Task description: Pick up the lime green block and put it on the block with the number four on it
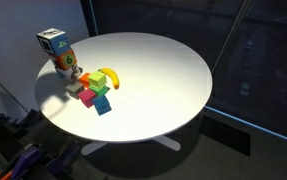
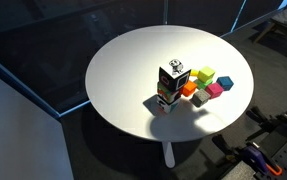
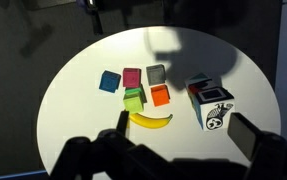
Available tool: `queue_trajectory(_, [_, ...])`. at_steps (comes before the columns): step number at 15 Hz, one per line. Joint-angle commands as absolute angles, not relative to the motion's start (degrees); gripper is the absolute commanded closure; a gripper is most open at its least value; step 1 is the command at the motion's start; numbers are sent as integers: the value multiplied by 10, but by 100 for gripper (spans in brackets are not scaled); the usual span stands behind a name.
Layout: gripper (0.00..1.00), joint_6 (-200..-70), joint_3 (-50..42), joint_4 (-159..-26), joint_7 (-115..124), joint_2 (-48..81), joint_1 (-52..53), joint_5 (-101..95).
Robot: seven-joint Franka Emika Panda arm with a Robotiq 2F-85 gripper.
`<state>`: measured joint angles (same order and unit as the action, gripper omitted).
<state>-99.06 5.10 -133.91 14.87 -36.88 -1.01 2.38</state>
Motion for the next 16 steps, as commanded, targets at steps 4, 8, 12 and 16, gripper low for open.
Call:
queue_trajectory(4, [0, -1031, 0, -1291, 81, -252, -11, 38])
queue_trajectory(8, [0, -1114, -25, -1303, 38, -208, -14, 44])
queue_trajectory(12, [0, -1184, -40, -1314, 14, -175, -18, 43])
queue_trajectory(16, [0, -1221, -46, -1324, 3, -149, -22, 38])
